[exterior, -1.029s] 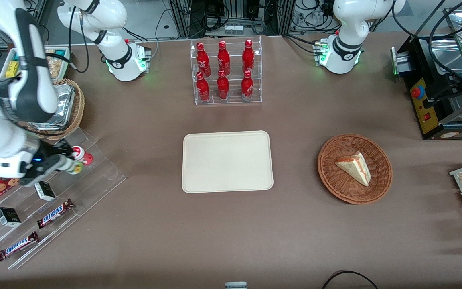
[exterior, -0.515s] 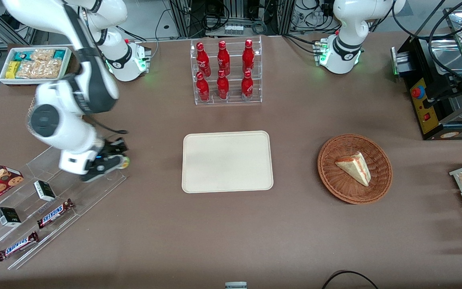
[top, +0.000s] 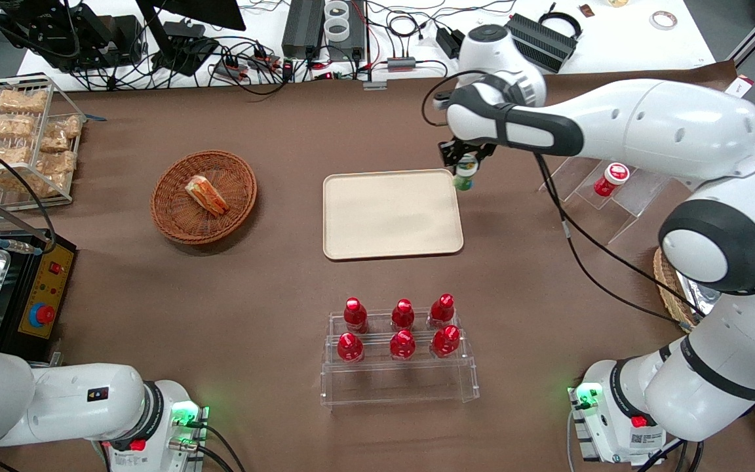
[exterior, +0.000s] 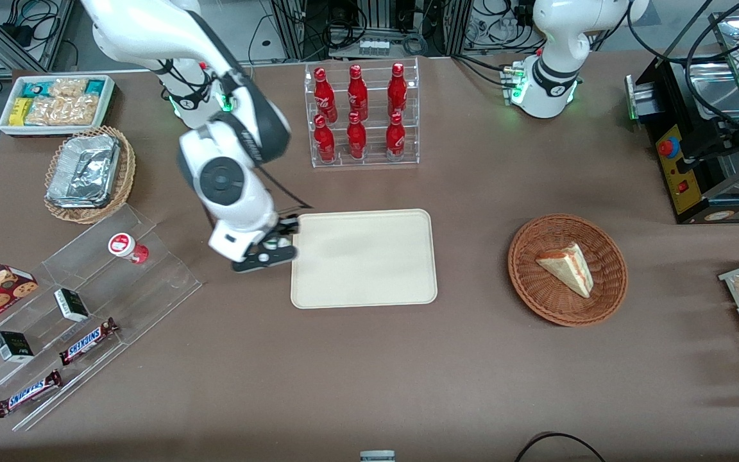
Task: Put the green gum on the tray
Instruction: 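Carry the held gum canister over the cream tray with the right gripper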
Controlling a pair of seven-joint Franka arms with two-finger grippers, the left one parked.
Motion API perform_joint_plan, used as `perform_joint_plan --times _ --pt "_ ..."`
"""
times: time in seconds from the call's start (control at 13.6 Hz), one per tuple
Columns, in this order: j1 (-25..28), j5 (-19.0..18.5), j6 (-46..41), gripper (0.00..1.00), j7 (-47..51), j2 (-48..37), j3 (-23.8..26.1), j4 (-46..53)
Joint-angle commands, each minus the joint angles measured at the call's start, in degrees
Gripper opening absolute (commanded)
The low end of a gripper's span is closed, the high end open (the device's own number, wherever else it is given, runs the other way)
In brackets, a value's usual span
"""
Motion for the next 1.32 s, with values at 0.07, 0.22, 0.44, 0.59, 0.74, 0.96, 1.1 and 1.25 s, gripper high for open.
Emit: perform_joint_plan --times 0.07,0.22,0.44,0.59,0.74,0.96,1.1,1.25 --pt "4.3 3.2 3.8 0.0 8.5 9.4 -0.7 8.4" --pt "6.0 3.3 6.4 0.0 12.9 12.4 -0.7 10.4" --pt "9.1 3.2 12.5 0.0 18.9 15.7 -0.7 10.7" --pt "9.9 3.2 14.1 0.0 20.6 17.3 -0.7 11.6" --pt "10.5 3.2 14.2 0.0 21.4 18.0 -0.7 12.2" --pt "10.6 3.2 14.7 0.0 22.5 18.9 -0.7 12.2" --pt "10.7 3.3 16.3 0.0 22.5 19.6 -0.7 12.2" --pt "11.3 3.2 16.9 0.0 22.5 20.2 -0.7 12.2"
